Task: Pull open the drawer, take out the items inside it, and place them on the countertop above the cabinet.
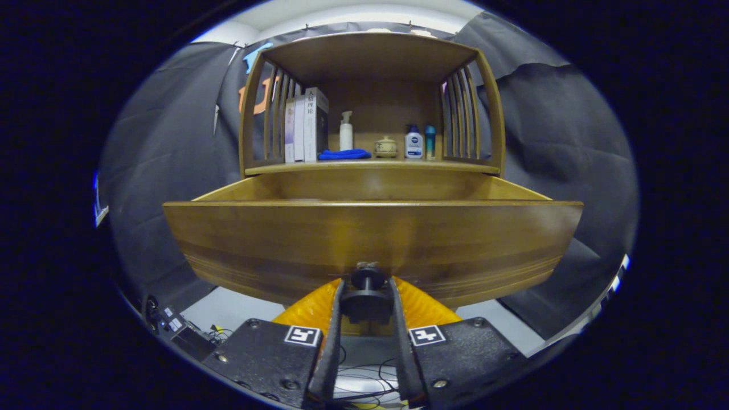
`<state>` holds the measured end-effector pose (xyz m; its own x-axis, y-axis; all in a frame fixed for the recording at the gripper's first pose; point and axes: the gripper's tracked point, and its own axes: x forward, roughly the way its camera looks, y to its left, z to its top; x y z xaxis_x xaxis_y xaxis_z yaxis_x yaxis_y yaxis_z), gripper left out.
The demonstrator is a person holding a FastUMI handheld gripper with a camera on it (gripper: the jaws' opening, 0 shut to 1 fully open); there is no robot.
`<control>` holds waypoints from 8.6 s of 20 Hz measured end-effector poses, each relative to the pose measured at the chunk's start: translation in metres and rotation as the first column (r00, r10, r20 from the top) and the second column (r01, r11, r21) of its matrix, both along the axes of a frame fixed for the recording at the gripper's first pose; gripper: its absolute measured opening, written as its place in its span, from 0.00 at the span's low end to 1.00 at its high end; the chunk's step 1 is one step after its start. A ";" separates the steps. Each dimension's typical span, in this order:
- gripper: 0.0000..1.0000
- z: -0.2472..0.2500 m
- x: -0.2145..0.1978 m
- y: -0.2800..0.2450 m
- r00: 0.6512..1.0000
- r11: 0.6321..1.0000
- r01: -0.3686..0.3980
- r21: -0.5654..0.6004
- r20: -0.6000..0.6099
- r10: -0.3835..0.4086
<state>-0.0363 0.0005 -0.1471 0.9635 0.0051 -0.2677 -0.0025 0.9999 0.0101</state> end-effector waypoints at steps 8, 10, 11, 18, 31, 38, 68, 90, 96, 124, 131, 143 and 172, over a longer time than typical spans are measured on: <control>0.95 0.043 -0.044 -0.016 0.999 0.999 -0.037 0.018 0.024 0.036; 0.95 0.072 -0.046 -0.024 0.998 0.999 -0.028 0.032 0.061 0.026; 0.95 0.089 -0.045 -0.027 0.996 0.999 -0.023 0.040 0.083 0.020; 0.99 0.179 -0.006 -0.030 0.985 0.999 -0.025 -0.045 0.167 0.032; 0.99 0.170 0.136 0.001 0.977 0.999 -0.041 -0.029 -0.212 0.034; 0.99 0.090 0.168 0.009 0.827 0.999 -0.023 0.030 -0.562 0.036; 0.43 0.008 0.142 -0.004 0.599 0.997 0.068 0.026 -0.800 -0.020; 0.43 0.150 0.137 -0.002 0.746 0.997 0.026 0.070 -0.665 0.027; 0.43 0.172 0.185 -0.010 0.754 0.996 0.062 0.067 -0.657 -0.003; 0.49 0.149 0.282 -0.025 0.700 0.996 0.086 0.028 -0.713 -0.040; 0.68 0.166 0.274 -0.018 0.747 0.995 0.089 0.046 -0.664 -0.036; 0.66 0.205 0.196 0.028 0.891 0.997 -0.021 0.077 -0.451 0.054; 0.99 0.083 -0.025 -0.003 0.983 0.997 -0.019 -0.081 0.181 0.033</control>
